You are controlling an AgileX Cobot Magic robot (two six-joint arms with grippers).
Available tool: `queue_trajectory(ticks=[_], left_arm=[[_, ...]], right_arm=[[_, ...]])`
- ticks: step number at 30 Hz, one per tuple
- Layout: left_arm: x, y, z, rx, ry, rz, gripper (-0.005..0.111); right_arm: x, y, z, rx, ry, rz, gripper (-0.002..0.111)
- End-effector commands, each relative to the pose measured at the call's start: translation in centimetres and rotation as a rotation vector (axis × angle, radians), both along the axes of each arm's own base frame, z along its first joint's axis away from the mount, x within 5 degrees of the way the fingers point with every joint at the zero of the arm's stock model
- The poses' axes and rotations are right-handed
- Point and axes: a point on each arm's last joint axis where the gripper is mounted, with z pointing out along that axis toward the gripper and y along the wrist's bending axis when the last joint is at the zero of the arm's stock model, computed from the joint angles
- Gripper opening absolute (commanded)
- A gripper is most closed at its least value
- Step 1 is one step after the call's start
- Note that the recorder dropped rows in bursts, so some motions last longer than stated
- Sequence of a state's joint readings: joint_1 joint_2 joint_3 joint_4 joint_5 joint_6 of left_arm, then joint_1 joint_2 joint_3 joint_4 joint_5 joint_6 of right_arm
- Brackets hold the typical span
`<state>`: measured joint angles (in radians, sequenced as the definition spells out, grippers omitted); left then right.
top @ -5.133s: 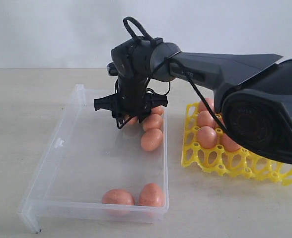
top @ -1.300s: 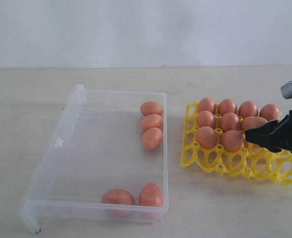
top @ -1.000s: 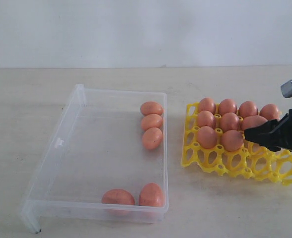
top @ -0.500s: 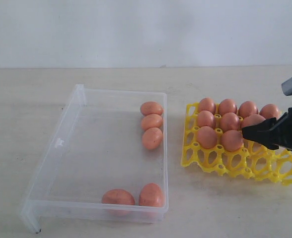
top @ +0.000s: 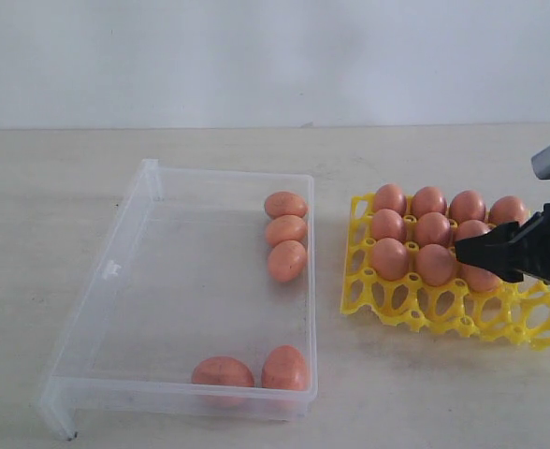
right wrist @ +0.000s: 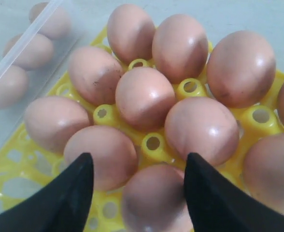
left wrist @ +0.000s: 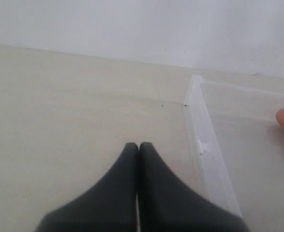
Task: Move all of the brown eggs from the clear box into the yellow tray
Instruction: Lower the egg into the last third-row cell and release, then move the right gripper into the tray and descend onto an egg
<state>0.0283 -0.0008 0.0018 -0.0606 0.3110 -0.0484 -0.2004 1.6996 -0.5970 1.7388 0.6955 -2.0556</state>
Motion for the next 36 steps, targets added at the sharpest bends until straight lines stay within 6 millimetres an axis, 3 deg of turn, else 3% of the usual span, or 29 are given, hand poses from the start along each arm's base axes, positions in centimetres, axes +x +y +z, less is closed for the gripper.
queue_trajectory(ticks=[1,7,9,13,16,20,24,27,29,32,34,36], left_arm=[[0.0,0.0,0.1,-0.003,-0.008,-0.001,-0.004],[0.0,0.0,0.1,-0.003,-0.008,-0.001,-0.004],[0.0,0.0,0.1,-0.003,-0.008,-0.001,-0.004],[0.0,0.0,0.1,-0.003,-0.008,-0.001,-0.004],[0.0,0.0,0.1,-0.003,-0.008,-0.001,-0.004],[0.0,0.0,0.1,-0.003,-0.008,-0.001,-0.004],[0.0,0.0,0.1,-0.003,-0.008,-0.001,-0.004],[0.0,0.0,0.1,-0.003,-0.008,-0.001,-0.004],[0.0,0.0,0.1,-0.003,-0.008,-0.001,-0.004],[0.0,0.0,0.1,-0.003,-0.008,-0.001,-0.004],[0.0,0.0,0.1,-0.003,-0.008,-0.001,-0.004],[0.0,0.0,0.1,-0.003,-0.008,-0.001,-0.004]], right_arm=[[0.1,0.0,0.1,0.003,-0.004,-0.006,0.054],[0.1,0.3,0.8,0.048,-0.025,0.011,0.054],[0.1,0.7,2.0,0.107,-0.058,0.026,0.054],[0.3,2.1,6.4,0.235,-0.192,0.113,0.047],[0.5,5.0,10.5,0.279,-0.283,0.214,0.029],[0.0,11.8,15.8,0.227,-0.444,0.405,0.001],[-0.6,18.8,19.5,-0.039,-0.628,0.379,0.0],[-0.2,21.4,19.8,-0.41,-0.698,0.191,0.0],[0.5,22.1,19.4,-0.62,-0.686,0.015,0.0],[2.3,21.5,17.6,-0.883,-0.593,-0.269,0.0],[3.3,21.0,16.6,-0.949,-0.487,-0.409,0.0],[4.2,21.1,17.0,-0.971,-0.476,-0.478,0.0]])
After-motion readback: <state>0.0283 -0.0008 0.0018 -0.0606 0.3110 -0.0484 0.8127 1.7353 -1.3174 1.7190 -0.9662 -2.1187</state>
